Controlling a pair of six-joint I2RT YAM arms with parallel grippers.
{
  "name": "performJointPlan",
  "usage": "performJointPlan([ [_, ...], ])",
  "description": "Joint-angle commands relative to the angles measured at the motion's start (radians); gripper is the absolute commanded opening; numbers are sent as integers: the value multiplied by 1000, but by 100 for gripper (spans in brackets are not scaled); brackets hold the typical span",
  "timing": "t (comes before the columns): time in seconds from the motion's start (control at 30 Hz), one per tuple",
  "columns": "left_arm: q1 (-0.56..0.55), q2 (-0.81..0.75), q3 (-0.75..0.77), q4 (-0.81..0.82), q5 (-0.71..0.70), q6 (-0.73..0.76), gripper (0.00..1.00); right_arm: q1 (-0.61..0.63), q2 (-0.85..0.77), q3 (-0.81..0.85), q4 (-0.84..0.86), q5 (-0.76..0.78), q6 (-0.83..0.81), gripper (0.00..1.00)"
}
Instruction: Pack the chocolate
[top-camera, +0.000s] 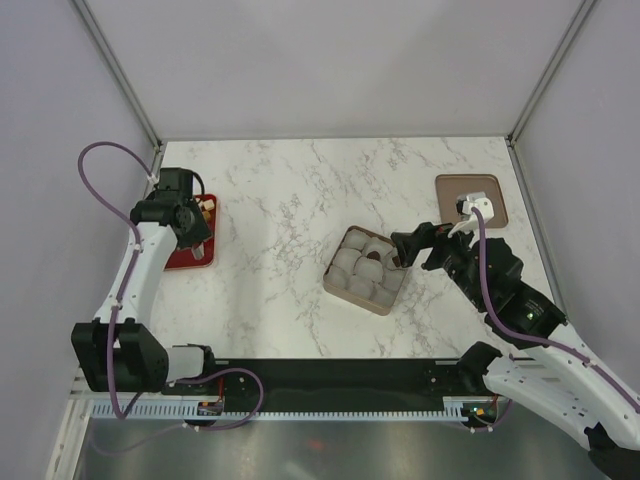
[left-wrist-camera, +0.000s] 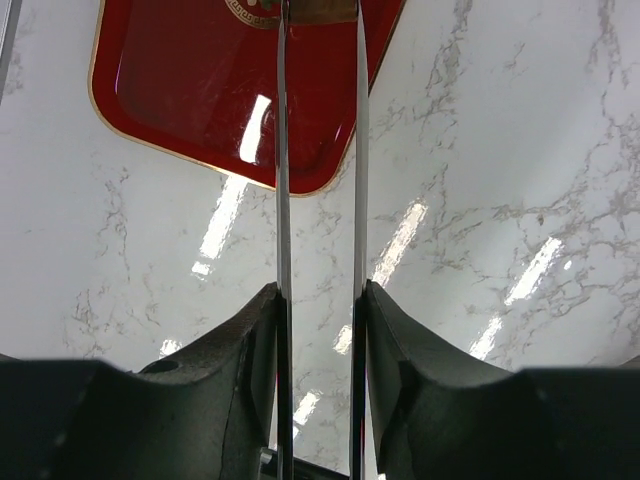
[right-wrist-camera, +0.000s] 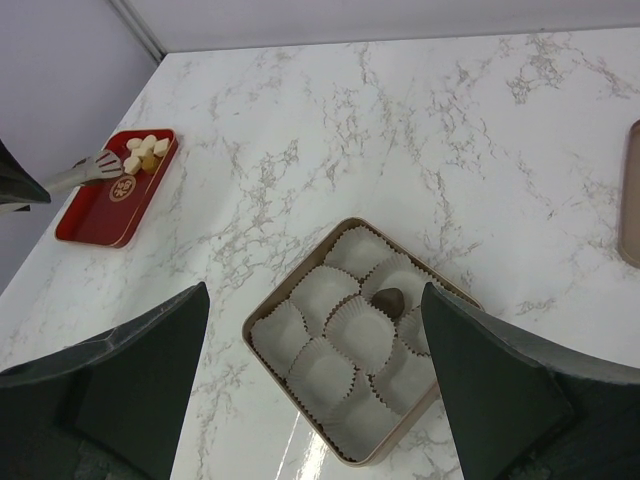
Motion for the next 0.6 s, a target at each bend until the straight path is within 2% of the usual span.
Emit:
performJointPlan([
  [0.0, 5, -53, 63, -19, 32, 55, 41, -2, 1, 22, 20, -9, 7, 95],
  [0.27, 2, -124, 101, -25, 170, 59, 39, -2, 1, 42, -3, 27, 3, 96],
  [0.33, -27, -139, 110, -24, 211, 50, 39, -2, 4, 43, -6, 33, 4, 96],
  [0.47, -162, -123, 138, -5, 198, 4, 38, -2, 1, 51, -14, 47, 1, 95],
  [0.5, -241, -115, 142, -1, 179, -8, 38, -2, 1, 53, -15, 57, -3, 95],
  [0.57, -329, -81, 164, 13, 156, -49, 38, 0, -6, 57, -24, 71, -5, 95],
])
